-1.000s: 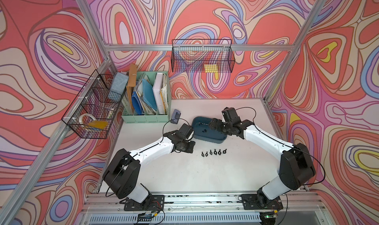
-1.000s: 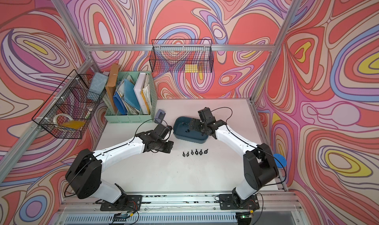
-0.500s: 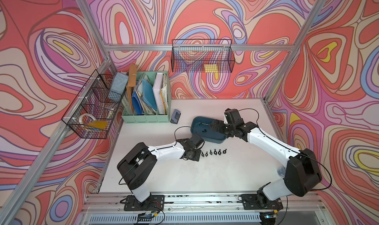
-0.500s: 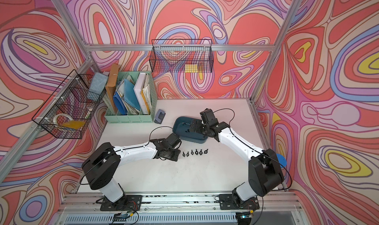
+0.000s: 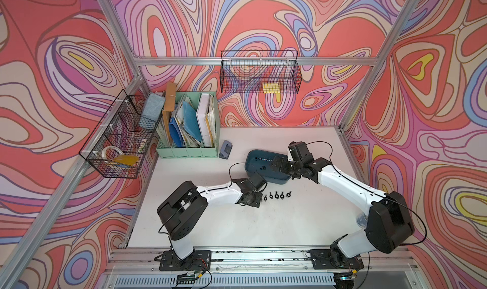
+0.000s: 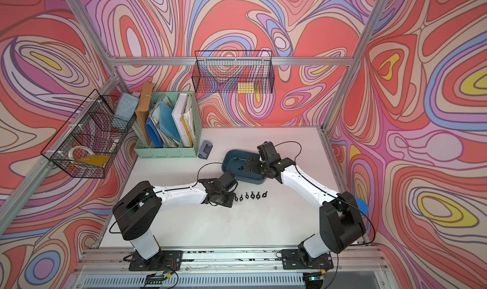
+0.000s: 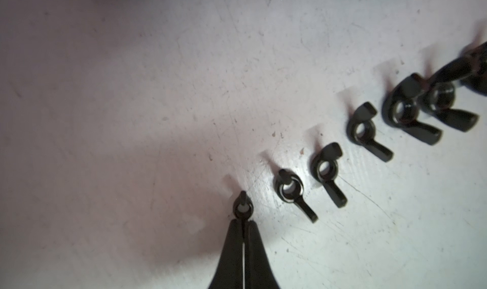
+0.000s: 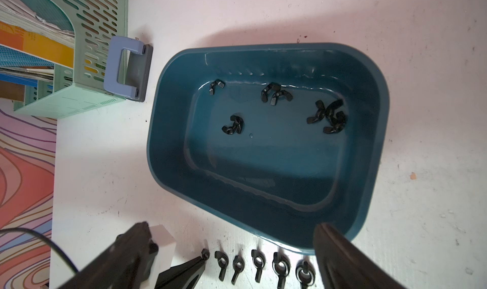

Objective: Take out the wing nut from the storage box
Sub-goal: Place the wing nut at the center of the board, then pick up the wing nut from the storage box.

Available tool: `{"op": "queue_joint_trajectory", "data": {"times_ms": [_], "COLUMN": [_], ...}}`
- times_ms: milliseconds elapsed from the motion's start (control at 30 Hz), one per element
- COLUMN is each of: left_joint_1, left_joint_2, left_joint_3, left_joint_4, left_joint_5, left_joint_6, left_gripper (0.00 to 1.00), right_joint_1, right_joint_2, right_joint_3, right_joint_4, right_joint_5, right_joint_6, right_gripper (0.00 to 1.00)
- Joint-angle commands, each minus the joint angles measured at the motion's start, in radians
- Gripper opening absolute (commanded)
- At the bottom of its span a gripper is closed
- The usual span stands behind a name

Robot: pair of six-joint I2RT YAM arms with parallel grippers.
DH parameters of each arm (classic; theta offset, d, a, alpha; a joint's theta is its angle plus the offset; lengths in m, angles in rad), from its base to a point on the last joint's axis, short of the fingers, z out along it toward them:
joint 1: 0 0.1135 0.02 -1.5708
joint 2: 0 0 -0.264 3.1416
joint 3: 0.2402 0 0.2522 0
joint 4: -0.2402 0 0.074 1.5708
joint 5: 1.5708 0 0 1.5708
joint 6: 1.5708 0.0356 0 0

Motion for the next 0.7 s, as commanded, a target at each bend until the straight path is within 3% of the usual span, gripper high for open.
{"op": "queue_joint_trajectory", "data": {"times_ms": [0,233,433,667], "left_joint_1": [-0.005,-0.005,0.022,0.122], "left_joint_2": [0.020,-0.010,-0.048,-0.031], "left_joint_3": [0.016,0.054,0.147,0.329], "left_joint_4": [-0.016,-0.091,-0.219,-0.282], "left_joint_5": [-0.007,-0.040,-0.112,-0.086], "left_joint_6": [0.004,0.038,0.120,0.232], "left_gripper": [0.17,0.36,0.32,0.30], "right_joint_1": [0.002,0.002,0.001,0.000], "right_joint_2": [-0.018,-0.002,0.006,0.012], "right_joint_3": [-0.003,0.020,0.037,0.056], "right_joint_4": [-0.009,-0.015,-0.017,-0.016], "right_joint_5": [0.002,0.019,0.041,0.072], "right_joint_6": [-0.006,-0.012,-0.019,-0.029], "right_gripper": [0.98,0.98,0.98,0.98]}}
